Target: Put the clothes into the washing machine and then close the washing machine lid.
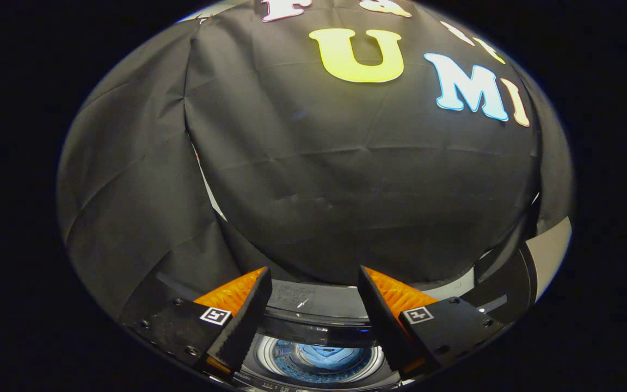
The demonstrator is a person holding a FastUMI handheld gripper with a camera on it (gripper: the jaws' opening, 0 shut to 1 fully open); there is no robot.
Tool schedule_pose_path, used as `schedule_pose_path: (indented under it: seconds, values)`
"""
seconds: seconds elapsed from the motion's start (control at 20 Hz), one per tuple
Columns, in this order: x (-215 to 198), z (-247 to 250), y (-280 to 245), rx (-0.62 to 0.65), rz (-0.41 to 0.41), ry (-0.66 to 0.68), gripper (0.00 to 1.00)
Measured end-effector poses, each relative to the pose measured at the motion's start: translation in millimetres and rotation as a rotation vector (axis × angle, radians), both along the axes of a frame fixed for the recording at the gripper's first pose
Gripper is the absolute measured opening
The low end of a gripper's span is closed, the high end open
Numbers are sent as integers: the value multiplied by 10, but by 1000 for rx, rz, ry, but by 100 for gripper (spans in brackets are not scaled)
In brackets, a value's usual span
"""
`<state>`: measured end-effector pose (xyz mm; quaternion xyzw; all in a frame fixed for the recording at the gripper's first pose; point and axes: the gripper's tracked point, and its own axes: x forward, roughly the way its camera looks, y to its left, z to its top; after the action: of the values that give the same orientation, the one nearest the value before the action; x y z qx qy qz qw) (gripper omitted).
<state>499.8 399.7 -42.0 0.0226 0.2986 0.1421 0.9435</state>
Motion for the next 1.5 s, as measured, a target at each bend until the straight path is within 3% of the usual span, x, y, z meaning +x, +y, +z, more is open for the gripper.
schedule_pose_path:
  seconds: [0.55, 1.0, 1.25, 1.5]
  values:
    - [-576, -237, -79, -2, -14, -6, 98]
    - [-1417, -687, -184, -13, 26, -7, 98]
    - [-1933, -698, -375, 1, 140, -47, 98]
    - [-2637, -608, -998, -4, 260, -121, 98]
